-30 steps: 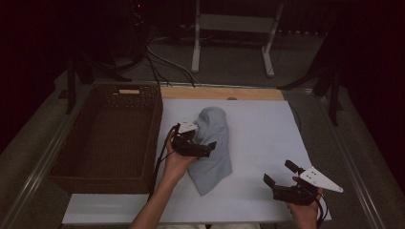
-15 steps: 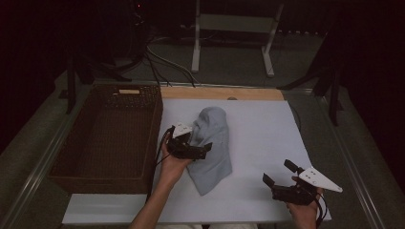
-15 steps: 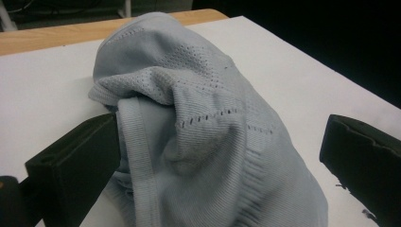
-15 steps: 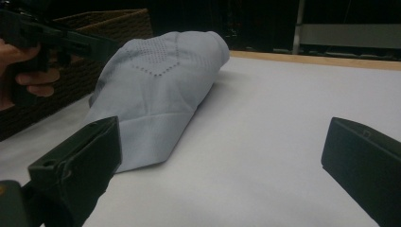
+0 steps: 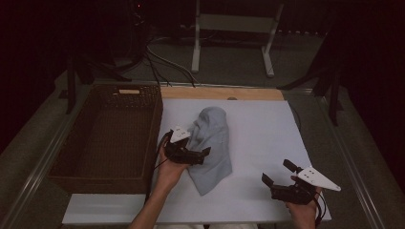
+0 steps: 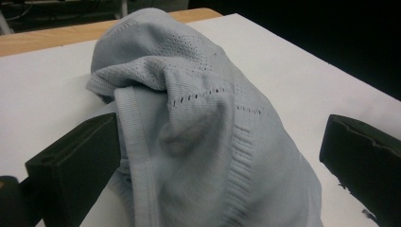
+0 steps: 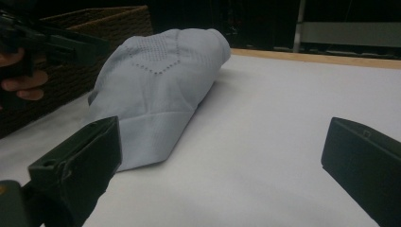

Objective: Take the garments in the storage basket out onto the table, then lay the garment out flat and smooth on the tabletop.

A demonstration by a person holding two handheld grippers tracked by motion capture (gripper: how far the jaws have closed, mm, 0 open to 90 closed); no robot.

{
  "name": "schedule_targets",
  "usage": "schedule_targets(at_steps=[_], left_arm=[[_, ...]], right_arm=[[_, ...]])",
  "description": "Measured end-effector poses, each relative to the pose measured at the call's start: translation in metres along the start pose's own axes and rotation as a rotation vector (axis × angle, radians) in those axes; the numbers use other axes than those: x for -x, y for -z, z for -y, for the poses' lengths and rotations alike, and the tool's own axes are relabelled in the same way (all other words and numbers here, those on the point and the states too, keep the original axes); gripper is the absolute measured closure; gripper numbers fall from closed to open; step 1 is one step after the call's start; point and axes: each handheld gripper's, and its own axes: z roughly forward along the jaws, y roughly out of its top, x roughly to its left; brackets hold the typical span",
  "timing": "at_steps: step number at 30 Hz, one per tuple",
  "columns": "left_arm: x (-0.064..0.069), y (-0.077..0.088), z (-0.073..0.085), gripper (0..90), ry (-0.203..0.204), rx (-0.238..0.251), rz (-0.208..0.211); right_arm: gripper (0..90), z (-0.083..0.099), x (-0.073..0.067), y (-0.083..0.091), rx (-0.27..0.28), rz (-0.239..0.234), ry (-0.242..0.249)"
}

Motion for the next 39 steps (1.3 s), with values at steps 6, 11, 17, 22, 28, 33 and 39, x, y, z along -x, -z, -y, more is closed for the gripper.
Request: schedule_targets(at_steps=[6, 11, 17, 22, 28, 33, 39], left_arm=[[0.001, 0.007, 0.002, 1.3, 0.002, 0.016, 0.015], [0.003, 0.012, 0.006, 1.3, -0.011, 0.021, 0.024], [0.005, 0.016, 0.009, 1.3, -0.022, 0.032, 0.029], [0.006, 0.018, 0.010, 1.3, -0.007, 0.020, 0.021], [0.004, 0.021, 0.008, 1.3, 0.000, 0.017, 0.009], [0.004, 0.024, 0.008, 1.3, -0.005, 0.025, 0.005], [0.004, 0.027, 0.006, 1.3, 0.005, 0.042, 0.019]], right_arm=[[0.0, 0.000, 0.000, 0.001, 0.008, 0.000, 0.005], [0.0, 0.001, 0.001, 0.000, 0.006, -0.003, 0.001], [0.0, 0.001, 0.001, -0.001, 0.016, -0.011, 0.009], [0.0, 0.001, 0.002, -0.001, 0.014, -0.009, 0.003], [0.0, 0.001, 0.002, -0.001, 0.017, 0.000, 0.007], [0.0, 0.002, 0.001, -0.001, 0.018, 0.000, 0.011], [0.0, 0.001, 0.000, -0.002, 0.014, -0.003, 0.008]])
